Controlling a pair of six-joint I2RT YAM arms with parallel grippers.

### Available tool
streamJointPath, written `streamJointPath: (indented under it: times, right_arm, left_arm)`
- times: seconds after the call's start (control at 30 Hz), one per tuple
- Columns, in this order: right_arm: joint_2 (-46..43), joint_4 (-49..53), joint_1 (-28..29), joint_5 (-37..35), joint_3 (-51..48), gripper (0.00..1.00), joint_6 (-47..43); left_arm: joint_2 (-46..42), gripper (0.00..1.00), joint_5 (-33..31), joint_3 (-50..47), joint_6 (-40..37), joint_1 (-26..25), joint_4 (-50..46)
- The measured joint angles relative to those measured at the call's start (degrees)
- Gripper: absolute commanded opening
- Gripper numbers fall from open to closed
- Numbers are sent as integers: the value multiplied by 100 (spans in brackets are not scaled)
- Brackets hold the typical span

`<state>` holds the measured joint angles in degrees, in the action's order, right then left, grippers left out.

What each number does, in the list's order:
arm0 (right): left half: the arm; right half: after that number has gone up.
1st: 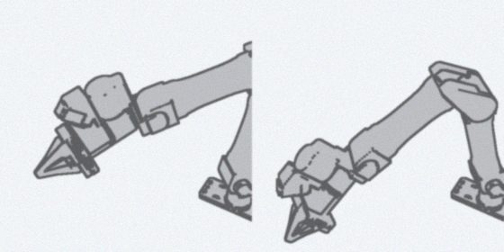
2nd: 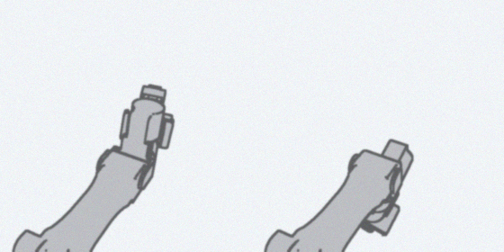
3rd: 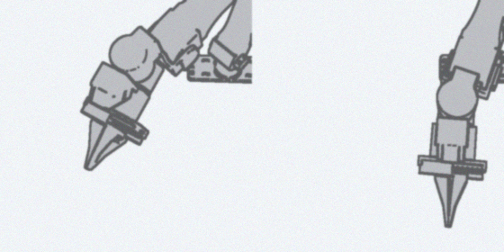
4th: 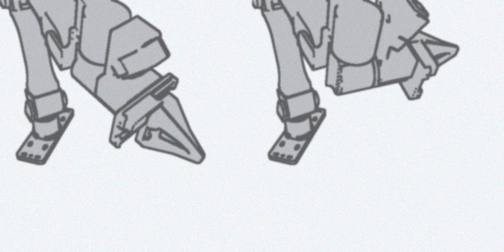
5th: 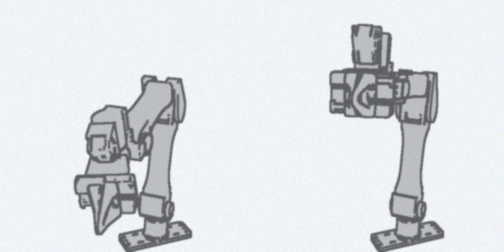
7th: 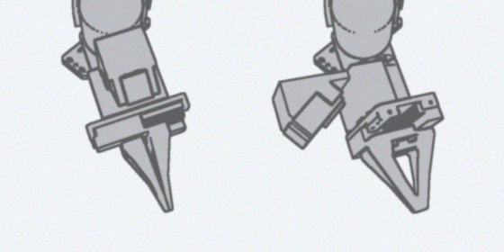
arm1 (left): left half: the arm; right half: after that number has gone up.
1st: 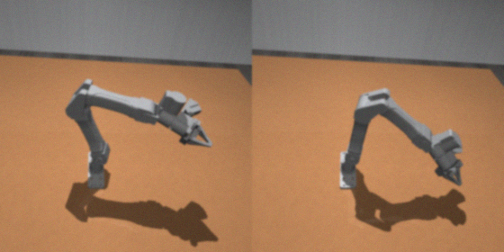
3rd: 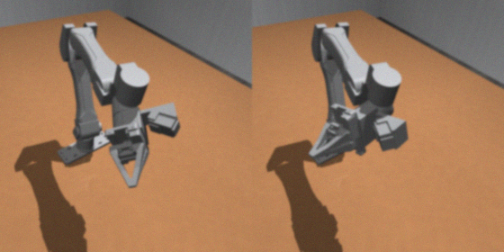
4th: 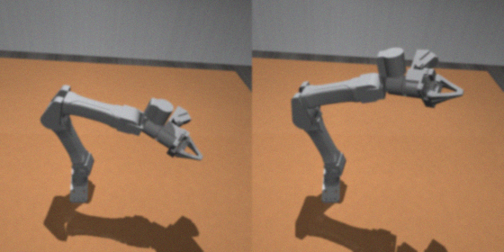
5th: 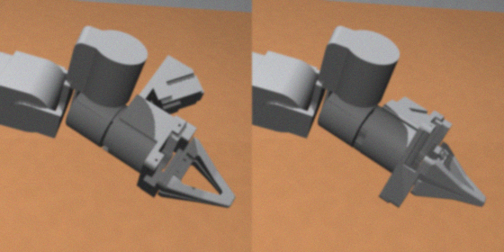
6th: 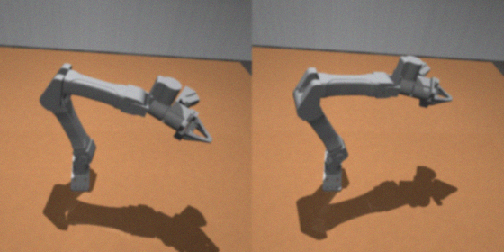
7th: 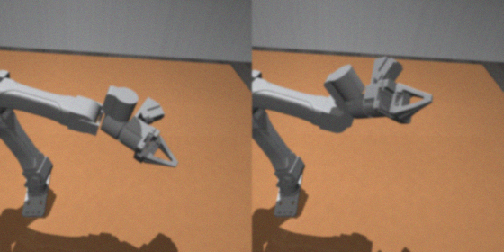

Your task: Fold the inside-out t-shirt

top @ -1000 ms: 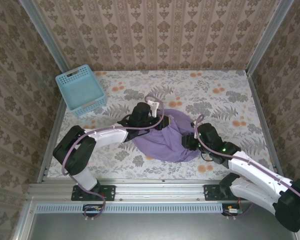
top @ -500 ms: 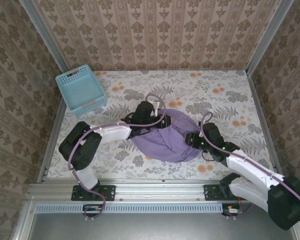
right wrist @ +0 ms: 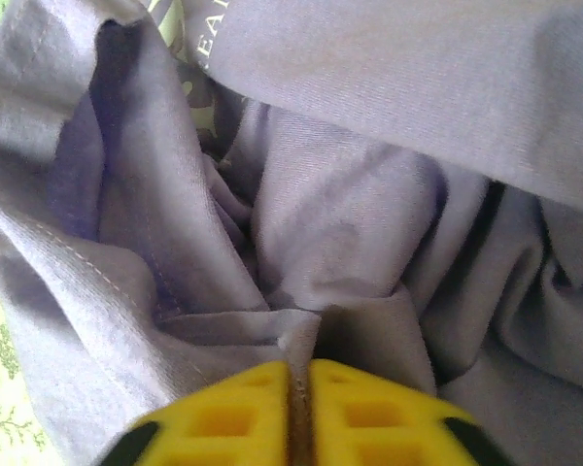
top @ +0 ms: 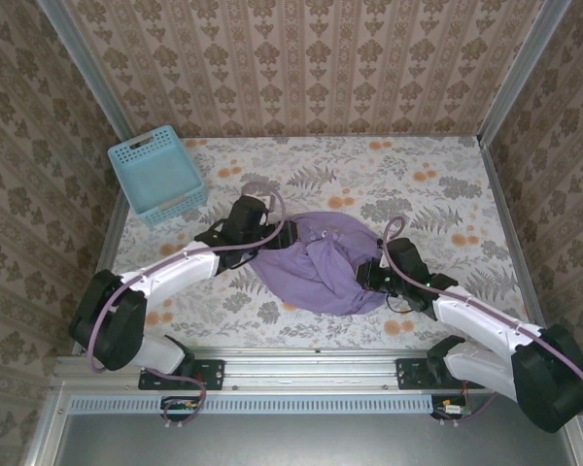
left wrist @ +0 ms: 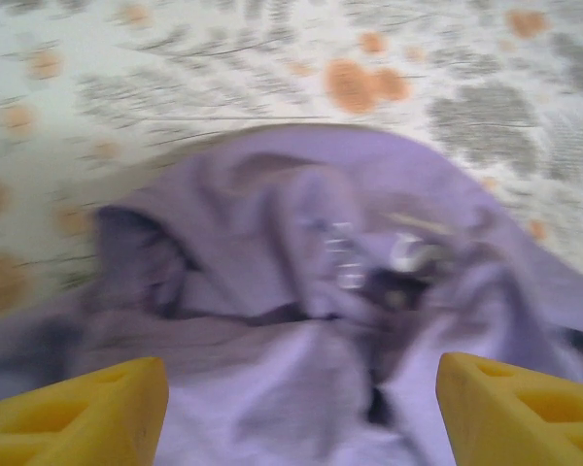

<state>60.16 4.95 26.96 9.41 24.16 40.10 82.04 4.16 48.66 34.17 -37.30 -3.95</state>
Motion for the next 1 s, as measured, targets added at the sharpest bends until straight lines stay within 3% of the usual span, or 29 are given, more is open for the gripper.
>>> streamJointPath:
  times: [0.27, 0.4, 0.53, 0.73, 1.0]
  right_arm:
    - [-704, 743, 122, -645, 157, 0, -2]
    - [-977, 1126, 223, -1176, 258, 0, 0]
    - [-811, 1604, 341, -1814, 424, 19, 136]
    - [-540, 2214, 402, -2546, 699, 36, 214]
    - [197, 1718, 407, -1996, 1600, 58, -350]
  left_arm:
    - [752, 69, -210, -2, -83, 365, -787]
    - [1010, 55, -201, 0, -101, 365, -883]
    - [1126, 38, -153, 9, -125, 365, -892]
    - [1119, 16, 15, 9, -157, 365, -789]
    - [223, 2, 50, -192, -232, 278, -629]
